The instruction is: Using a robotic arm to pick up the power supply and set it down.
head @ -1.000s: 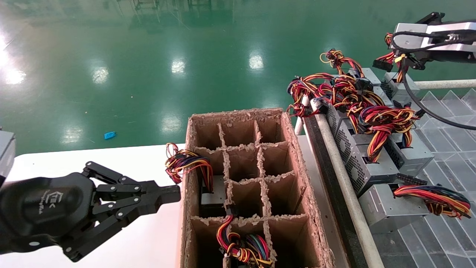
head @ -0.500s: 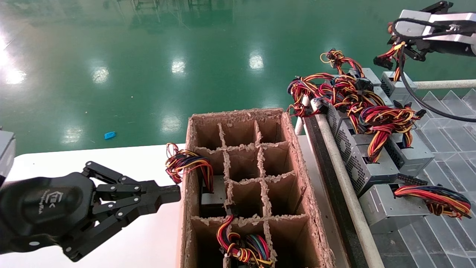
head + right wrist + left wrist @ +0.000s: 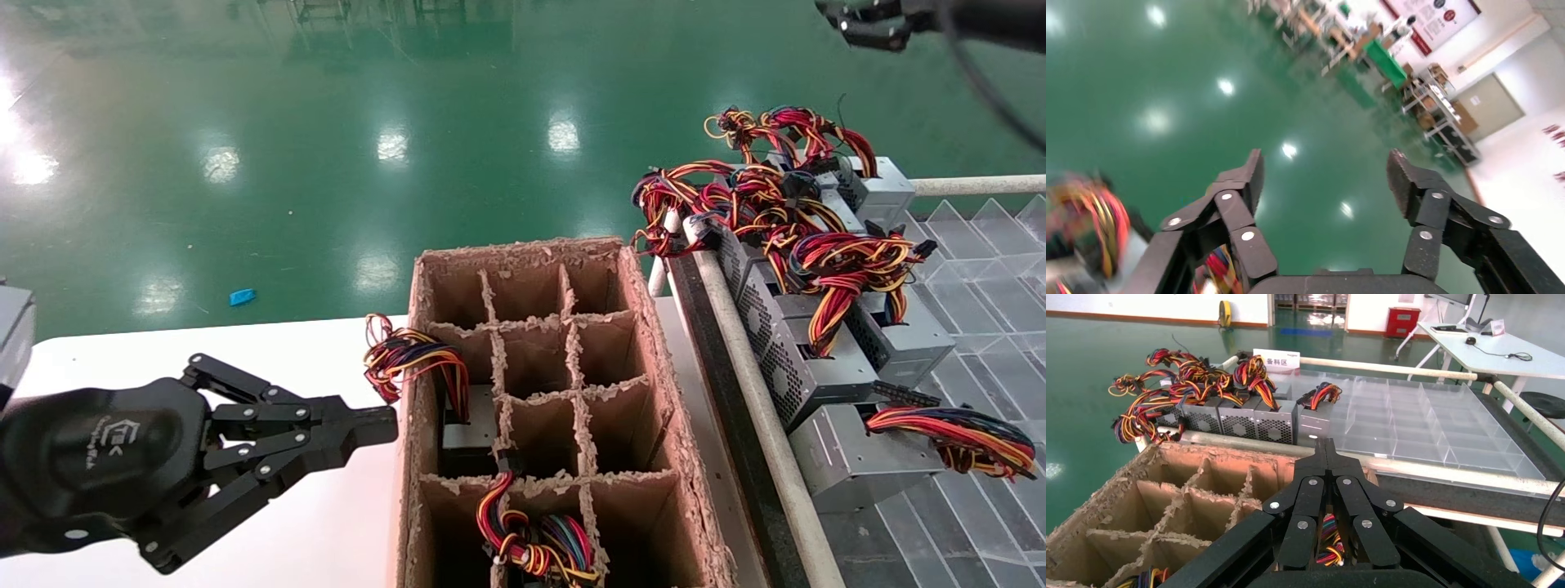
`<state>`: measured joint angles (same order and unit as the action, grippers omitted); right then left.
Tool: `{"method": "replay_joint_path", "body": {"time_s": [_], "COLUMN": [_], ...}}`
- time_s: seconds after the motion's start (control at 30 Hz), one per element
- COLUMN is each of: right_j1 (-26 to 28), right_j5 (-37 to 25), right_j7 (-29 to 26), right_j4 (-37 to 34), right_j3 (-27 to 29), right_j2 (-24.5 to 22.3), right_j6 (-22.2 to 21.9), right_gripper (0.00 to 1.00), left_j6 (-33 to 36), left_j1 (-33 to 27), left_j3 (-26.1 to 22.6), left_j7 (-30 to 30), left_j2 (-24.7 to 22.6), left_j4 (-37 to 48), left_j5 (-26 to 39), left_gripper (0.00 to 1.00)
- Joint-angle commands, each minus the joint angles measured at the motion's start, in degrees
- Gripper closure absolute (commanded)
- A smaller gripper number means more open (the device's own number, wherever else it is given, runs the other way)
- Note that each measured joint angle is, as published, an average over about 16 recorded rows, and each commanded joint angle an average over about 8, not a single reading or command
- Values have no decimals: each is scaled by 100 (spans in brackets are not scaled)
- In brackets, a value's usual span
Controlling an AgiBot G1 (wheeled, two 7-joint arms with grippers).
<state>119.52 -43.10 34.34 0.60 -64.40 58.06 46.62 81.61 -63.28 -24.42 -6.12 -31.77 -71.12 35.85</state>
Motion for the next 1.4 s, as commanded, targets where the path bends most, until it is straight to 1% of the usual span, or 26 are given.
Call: {"method": "replay_joint_path", "body": {"time_s": [0.03,0.13,0.23,0.47,0.5,0.73,0.77,1.4], "right_j1": [-4,-105,-263,-853,-950,-1620,-1716,-3539], "right_j5": [251,471,544,474,467,420,413,284], "right_j7": [-173,-334,-486,-932,-1002,-1487,-1556,-2876], "right_j4": [-2,46,223,1013,1136,1988,2111,4428], "right_j3": [169,350,516,983,1059,1582,1657,3078], "right_j2": [-62,-164,-248,-461,-497,-747,-783,-1462], "right_j6": [181,430,596,920,979,1384,1442,2544], "right_gripper": [0,0,0,0,0,0,0,0], "left_j6": [0,0,0,0,0,0,0,0], "left_j1": [0,0,0,0,0,0,0,0], "left_j3": [0,0,0,0,0,0,0,0], "left_j7": [0,0,0,0,0,0,0,0], "left_j2": [0,0,0,0,0,0,0,0], "left_j4": [0,0,0,0,0,0,0,0], "left_j5": [0,0,0,0,0,0,0,0], "left_gripper": [100,100,100,100,95,8,0,0]}}
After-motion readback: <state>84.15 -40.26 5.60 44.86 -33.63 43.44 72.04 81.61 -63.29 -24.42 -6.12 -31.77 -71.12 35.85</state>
